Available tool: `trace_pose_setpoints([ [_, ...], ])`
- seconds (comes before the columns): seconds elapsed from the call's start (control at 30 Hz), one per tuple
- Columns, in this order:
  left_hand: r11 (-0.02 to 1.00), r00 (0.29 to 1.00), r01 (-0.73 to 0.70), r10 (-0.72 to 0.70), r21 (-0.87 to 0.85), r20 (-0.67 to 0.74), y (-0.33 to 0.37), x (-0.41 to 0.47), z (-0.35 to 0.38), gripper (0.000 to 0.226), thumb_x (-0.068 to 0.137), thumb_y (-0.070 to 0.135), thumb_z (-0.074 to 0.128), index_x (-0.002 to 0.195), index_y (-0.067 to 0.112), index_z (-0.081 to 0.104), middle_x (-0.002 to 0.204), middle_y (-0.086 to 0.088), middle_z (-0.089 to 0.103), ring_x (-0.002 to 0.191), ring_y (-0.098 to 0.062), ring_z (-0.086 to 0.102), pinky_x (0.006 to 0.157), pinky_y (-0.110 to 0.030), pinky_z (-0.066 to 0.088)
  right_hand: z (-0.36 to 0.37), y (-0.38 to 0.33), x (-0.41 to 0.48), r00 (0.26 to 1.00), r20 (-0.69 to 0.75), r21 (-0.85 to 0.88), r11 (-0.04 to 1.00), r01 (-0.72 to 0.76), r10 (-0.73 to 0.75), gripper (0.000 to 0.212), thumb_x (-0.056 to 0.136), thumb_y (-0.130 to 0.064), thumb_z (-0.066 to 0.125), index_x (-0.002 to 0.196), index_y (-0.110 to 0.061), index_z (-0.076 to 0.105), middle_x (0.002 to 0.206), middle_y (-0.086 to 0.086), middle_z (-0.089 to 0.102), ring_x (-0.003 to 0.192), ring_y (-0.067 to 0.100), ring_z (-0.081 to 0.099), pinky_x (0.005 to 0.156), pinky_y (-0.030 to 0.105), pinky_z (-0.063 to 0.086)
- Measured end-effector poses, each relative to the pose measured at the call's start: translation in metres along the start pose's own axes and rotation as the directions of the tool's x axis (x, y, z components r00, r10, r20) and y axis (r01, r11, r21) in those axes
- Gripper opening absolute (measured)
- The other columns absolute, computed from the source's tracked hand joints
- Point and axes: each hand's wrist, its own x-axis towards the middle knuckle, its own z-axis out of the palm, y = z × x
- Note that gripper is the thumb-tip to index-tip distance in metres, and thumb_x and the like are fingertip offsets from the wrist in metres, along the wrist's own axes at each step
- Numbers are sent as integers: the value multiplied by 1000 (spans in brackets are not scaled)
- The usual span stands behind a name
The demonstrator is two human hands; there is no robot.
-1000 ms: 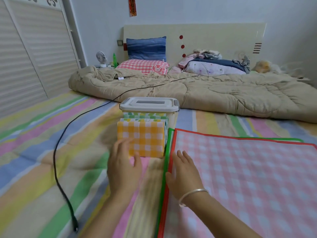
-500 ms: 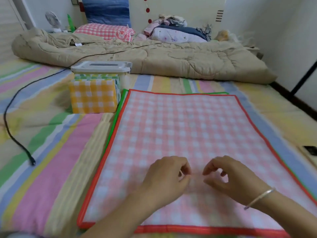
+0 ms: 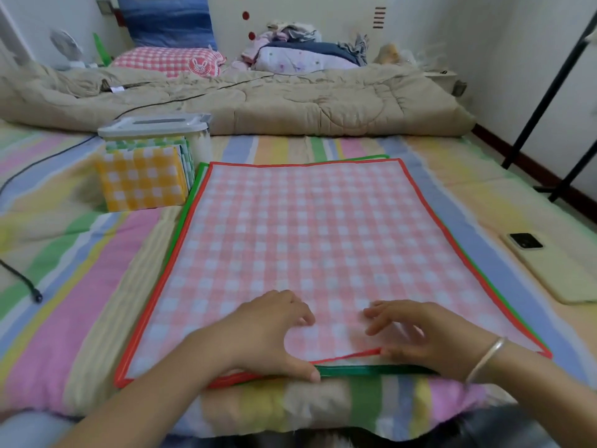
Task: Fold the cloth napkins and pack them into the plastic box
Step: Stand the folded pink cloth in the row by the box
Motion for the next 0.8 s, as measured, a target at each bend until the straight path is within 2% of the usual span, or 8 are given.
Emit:
trace_pose_setpoints([
  [0.07,999,1000,-4,4,-54,-7,-4,-1,-5,59,82,64,68,132,39,51,139,22,47,129,-3,42,110,-31,36,-1,-6,1,998,-13,-83,995,-57,56,9,87,-43,67,87,-34,66,119,-22,64,117,-6,54,98,18,42],
  [0.13,998,999,-18,21,-63,49,-7,-2,-10,49,87,60,63,131,40,53,141,20,48,131,-3,42,112,-33,35,-4,-17,3,991,-42,-133,983,-130,126,12,94,-36,59,83,-34,62,92,-19,71,89,1,63,82,24,47],
  [0.23,1000,983,-28,29,-6,183,-5,-6,-20,41,91,52,60,129,36,58,140,13,54,127,-9,49,109,-37,39,-17,-31,7,985,-52,-166,971,-170,163,23,97,-35,54,74,-37,52,55,-26,57,59,-1,53,59,17,38],
  [0.3,999,966,-39,45,-29,253,0,-5,-33,31,95,42,58,121,28,64,121,7,67,109,-15,61,99,-40,48,-32,-36,10,980,27,-147,970,-192,198,22,96,-34,56,75,-37,55,51,-35,51,57,-7,51,58,13,37],
  [0.47,997,956,72,-70,4,283,3,13,-78,22,94,42,63,106,27,74,97,8,75,92,-15,69,92,-40,54,-65,-32,30,952,130,-178,951,-253,277,17,94,-41,57,78,-38,60,60,-17,58,57,-7,53,58,9,39],
  [0.57,981,970,152,-172,124,173,-3,35,-99,30,92,44,66,107,19,71,98,5,71,91,-17,66,88,-37,54,-72,-19,54,967,-35,-340,907,-247,251,16,94,-44,57,79,-38,57,64,-16,54,63,3,51,60,16,37],
  [0.67,907,965,259,-253,331,-60,-12,56,-107,37,89,48,67,95,12,64,87,0,62,77,-20,57,67,-32,46,-68,1,81,954,-192,-411,864,-290,230,17,94,-46,56,85,-33,62,69,-15,53,75,11,50,66,26,37],
  [0.8,865,925,338,-232,371,-301,-27,76,-97,32,92,45,63,106,17,60,99,0,62,89,-22,58,73,-33,42,-54,26,116,911,-305,-364,850,-381,278,23,95,-44,55,96,-25,67,89,-10,58,85,12,49,69,25,39],
])
